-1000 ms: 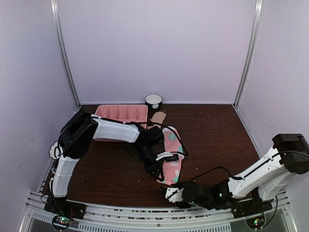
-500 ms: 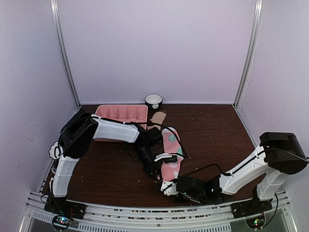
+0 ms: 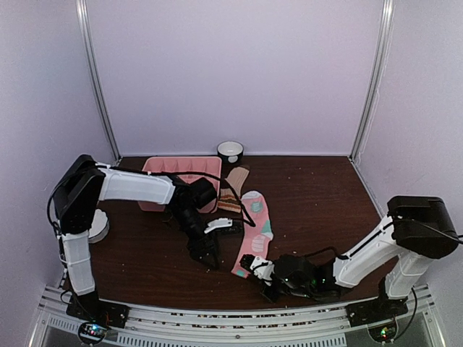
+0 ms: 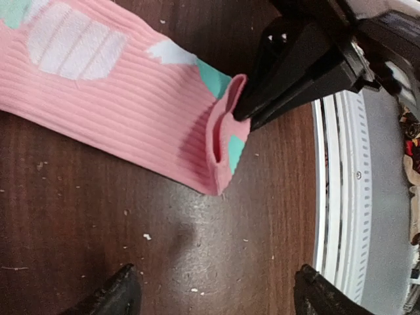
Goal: Roll the socks
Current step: Roll the sock at the center of the board.
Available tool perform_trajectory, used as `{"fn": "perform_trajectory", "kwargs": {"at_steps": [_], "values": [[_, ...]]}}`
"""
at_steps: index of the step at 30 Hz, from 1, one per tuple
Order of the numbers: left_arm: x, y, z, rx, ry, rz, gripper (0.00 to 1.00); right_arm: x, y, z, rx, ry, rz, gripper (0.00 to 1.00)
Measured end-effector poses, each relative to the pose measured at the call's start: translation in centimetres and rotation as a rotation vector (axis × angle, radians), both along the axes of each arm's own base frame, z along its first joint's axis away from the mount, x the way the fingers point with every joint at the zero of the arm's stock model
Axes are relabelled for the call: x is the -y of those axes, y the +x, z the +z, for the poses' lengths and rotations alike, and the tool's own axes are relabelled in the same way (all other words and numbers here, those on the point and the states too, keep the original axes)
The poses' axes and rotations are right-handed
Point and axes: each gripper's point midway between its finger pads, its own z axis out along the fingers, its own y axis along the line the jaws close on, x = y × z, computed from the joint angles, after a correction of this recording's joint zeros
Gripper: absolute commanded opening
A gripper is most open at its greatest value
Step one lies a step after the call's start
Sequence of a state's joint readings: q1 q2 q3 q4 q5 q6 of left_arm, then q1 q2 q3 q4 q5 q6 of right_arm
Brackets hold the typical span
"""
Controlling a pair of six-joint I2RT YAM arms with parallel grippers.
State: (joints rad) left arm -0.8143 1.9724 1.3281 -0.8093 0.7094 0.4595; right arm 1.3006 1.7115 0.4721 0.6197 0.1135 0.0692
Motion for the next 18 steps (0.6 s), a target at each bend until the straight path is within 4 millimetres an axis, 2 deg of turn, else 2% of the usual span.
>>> {"fn": "perform_trajectory", "kwargs": {"at_steps": [3, 5, 13, 18], "values": [[-0.1, 0.4, 1.0, 0.074, -0.035, -0.018, 0.82, 0.2, 0.2, 0.2, -0.111, 0.076, -0.006, 0.0], [0.1, -0.1, 1.2, 0.122, -0.053, -0.06, 0.81, 0.5, 0.4, 0.3, -0.203, 0.143, -0.014, 0.0], [2.3, -4.2, 0.5, 0.281, -0.097, -0.286, 0.74, 1.4, 0.8, 0.5, -0.503, 0.325, -0.039, 0.0], [3.7, -4.0, 0.4, 0.39, -0.125, -0.34, 0.7, 0.6, 0.6, 0.4, -0.624, 0.385, -0.018, 0.0]]}}
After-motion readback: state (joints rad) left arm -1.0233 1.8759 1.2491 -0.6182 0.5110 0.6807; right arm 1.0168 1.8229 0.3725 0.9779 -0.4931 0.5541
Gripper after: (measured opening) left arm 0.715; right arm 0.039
